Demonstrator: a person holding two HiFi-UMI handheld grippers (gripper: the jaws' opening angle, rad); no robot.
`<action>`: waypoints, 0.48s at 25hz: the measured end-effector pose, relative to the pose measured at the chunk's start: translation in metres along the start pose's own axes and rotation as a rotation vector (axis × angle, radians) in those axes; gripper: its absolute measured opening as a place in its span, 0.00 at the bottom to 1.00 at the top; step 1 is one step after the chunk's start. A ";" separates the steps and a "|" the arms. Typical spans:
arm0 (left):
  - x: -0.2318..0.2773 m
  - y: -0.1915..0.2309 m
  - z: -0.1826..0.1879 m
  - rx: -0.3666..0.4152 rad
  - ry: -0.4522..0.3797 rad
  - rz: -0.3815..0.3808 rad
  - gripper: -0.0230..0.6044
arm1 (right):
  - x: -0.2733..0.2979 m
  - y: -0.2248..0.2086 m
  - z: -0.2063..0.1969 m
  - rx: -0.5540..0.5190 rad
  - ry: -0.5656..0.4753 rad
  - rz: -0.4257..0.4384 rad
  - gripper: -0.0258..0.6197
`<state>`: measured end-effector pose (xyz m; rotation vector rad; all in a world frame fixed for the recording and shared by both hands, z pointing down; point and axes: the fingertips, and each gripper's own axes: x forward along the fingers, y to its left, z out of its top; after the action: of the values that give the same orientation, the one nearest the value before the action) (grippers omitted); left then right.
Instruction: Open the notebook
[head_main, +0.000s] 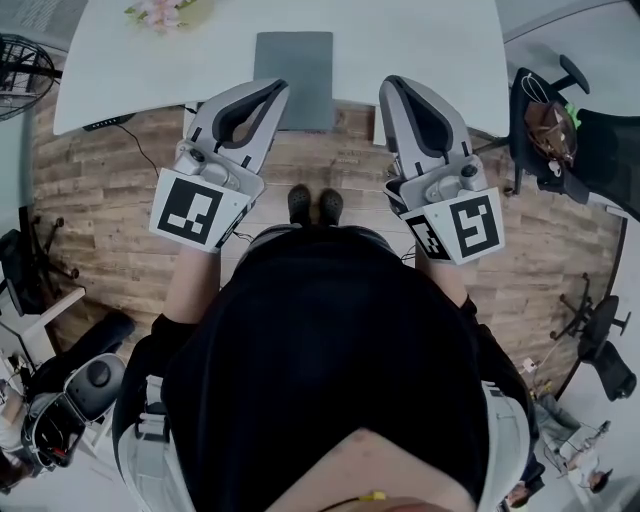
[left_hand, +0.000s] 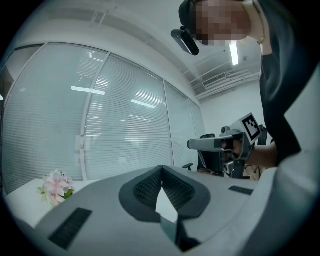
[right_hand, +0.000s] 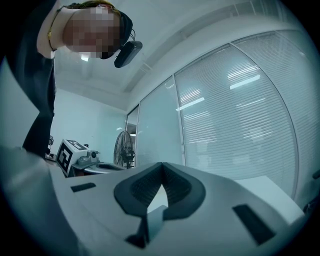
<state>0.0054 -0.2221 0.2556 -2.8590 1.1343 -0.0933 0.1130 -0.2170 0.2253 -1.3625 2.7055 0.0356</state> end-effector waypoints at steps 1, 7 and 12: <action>0.001 -0.002 -0.003 0.005 0.006 0.000 0.06 | -0.002 -0.001 -0.001 0.004 0.003 0.000 0.04; 0.008 -0.011 -0.025 0.040 0.067 0.010 0.06 | -0.009 -0.003 -0.011 0.028 0.016 0.013 0.04; 0.011 -0.026 -0.052 0.070 0.143 -0.006 0.06 | -0.017 -0.003 -0.020 0.048 0.028 0.031 0.04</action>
<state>0.0267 -0.2125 0.3100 -2.8327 1.1219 -0.3355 0.1238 -0.2065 0.2472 -1.3177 2.7324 -0.0457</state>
